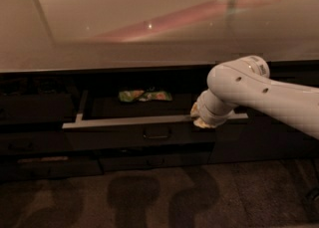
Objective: Open top drawer
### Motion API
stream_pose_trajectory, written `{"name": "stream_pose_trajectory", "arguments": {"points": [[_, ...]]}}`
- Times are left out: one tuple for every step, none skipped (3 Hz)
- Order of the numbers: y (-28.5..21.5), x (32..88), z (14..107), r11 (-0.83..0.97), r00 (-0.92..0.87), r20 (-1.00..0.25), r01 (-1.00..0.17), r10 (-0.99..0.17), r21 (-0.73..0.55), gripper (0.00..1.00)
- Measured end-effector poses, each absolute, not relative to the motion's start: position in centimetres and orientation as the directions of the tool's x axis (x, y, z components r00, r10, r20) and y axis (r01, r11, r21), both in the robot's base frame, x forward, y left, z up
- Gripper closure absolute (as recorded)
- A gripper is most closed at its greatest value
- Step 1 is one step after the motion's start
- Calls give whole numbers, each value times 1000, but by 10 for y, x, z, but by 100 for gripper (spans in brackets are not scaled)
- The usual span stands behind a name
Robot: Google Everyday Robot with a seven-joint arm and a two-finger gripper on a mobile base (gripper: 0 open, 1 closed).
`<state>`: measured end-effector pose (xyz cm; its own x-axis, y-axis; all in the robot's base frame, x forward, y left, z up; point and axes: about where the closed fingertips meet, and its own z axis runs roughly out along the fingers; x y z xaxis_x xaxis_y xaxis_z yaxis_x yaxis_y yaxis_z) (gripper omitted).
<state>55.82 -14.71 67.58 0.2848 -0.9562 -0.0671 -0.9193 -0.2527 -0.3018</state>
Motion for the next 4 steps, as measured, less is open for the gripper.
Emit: {"name": "stream_pose_trajectory", "arguments": {"points": [[-147,558,685,-253,285,-67,-919,-956,-302,100],[-139,537,679,-264,301,-56,-901,-952,-343,100],[-115,467,611,-345,373,-46,-892,-927,-291,100],[-115,413,561,-382,399,-38,-899,-916,-213,100]]}}
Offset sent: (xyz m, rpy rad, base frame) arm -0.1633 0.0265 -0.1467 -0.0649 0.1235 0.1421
